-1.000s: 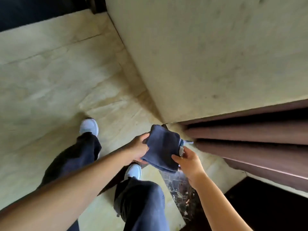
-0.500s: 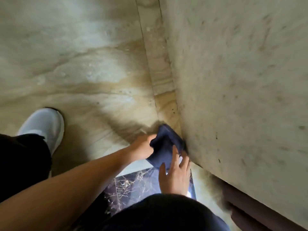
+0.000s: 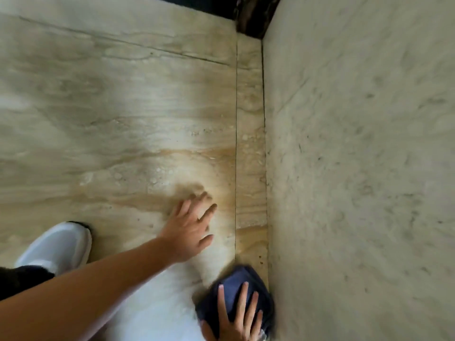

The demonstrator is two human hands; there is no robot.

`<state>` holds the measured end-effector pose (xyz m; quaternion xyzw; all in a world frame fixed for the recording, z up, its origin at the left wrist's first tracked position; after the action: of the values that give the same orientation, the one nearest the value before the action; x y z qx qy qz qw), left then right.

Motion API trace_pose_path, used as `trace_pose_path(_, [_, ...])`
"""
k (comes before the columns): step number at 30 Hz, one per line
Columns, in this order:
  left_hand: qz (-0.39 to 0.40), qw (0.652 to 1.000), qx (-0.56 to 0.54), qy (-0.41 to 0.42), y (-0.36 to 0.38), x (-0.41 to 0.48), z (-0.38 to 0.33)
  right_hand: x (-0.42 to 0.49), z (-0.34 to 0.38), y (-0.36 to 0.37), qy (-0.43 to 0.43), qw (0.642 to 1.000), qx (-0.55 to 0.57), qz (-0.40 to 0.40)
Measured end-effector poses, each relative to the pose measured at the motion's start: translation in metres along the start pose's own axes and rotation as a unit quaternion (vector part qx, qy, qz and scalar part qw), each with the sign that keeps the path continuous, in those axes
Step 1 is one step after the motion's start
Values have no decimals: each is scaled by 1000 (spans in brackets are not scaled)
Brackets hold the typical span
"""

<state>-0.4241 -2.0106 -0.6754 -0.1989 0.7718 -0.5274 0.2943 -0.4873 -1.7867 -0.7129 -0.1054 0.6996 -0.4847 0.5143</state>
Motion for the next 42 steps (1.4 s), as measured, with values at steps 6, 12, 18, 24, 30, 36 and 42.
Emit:
trace_pose_path(6, [-53, 991, 32, -120, -38, 92, 133, 97, 29, -50, -14, 997, 26, -66])
trace_pose_path(12, [-114, 983, 30, -144, -31, 122, 178, 221, 87, -158, -81, 992, -8, -102])
trace_pose_path(18, [-108, 983, 21, -145, -42, 123, 176, 325, 131, -216, -60, 996, 44, -40])
trace_pose_path(24, [-115, 984, 20, -134, -43, 121, 176, 246, 122, -178, -97, 995, 15, -36])
trace_pose_path(30, [-48, 988, 24, -144, -40, 122, 175, 242, 126, -159, -28, 996, 76, -41])
trace_pose_path(36, [-40, 990, 29, -136, -48, 127, 172, 337, 170, -226, -43, 997, 60, -40])
trace_pose_path(42, [-58, 993, 102, -24, -125, 262, 224, 369, 175, -249, -45, 997, 33, -49])
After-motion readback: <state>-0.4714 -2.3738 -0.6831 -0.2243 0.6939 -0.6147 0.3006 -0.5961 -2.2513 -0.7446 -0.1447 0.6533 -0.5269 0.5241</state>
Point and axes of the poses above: each hand's wrist, its own x-axis towards the middle knuckle, its own y-axis out of the palm, z = x × y, the point moved 10 cm from there along x, towards the middle knuckle
